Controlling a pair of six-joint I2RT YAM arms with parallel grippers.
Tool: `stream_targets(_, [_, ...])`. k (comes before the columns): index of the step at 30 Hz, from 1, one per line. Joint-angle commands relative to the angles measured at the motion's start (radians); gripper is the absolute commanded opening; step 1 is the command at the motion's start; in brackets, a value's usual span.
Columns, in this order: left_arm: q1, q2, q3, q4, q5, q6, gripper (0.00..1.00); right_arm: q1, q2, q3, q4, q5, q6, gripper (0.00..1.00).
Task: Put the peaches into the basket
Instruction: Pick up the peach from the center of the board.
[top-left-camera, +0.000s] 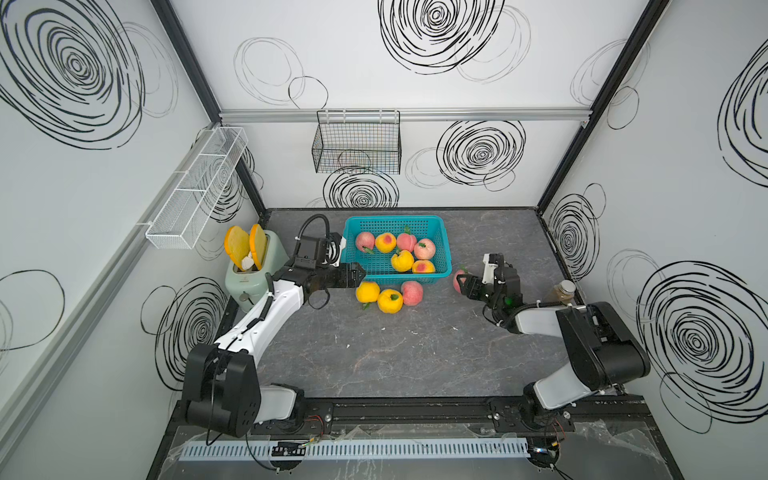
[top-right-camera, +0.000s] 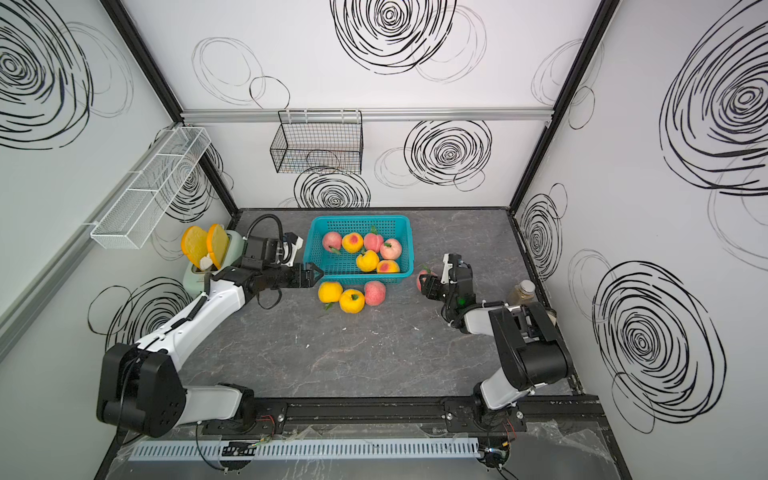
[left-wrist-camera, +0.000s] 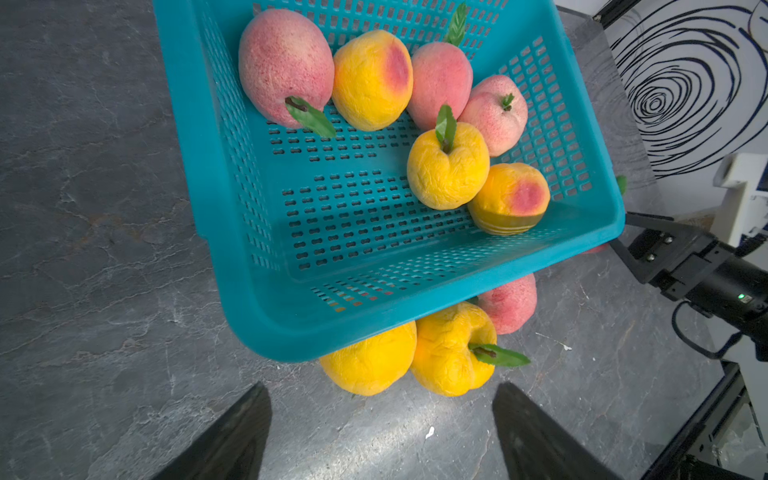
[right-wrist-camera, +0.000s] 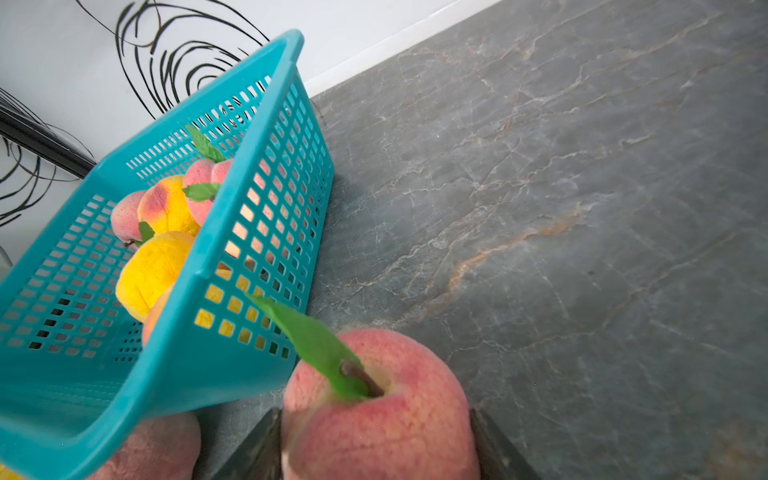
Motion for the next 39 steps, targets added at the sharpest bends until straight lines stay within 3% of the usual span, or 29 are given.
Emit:
stream_targets(1, [0.011,0.000,-0.007,0.041,0.032,0.003,0.87,-0.010,-0.063,-0.016,-0.018,-0.001,-0.005,0.61])
stream_targets(22, [0.013,-0.002,-0.010,0.051,0.057,-0.008,0.88,-0.016,-0.284,0.018,-0.136,0.008,-0.019,0.61])
stream_targets(30, [0.010,0.001,-0.009,0.048,0.071,-0.008,0.87,0.069,-0.257,0.130,-0.207,0.025,-0.075,0.62])
stream_targets(39, [0.011,-0.006,-0.017,0.059,0.098,-0.020,0.87,0.204,-0.095,0.351,-0.294,0.007,-0.145,0.62])
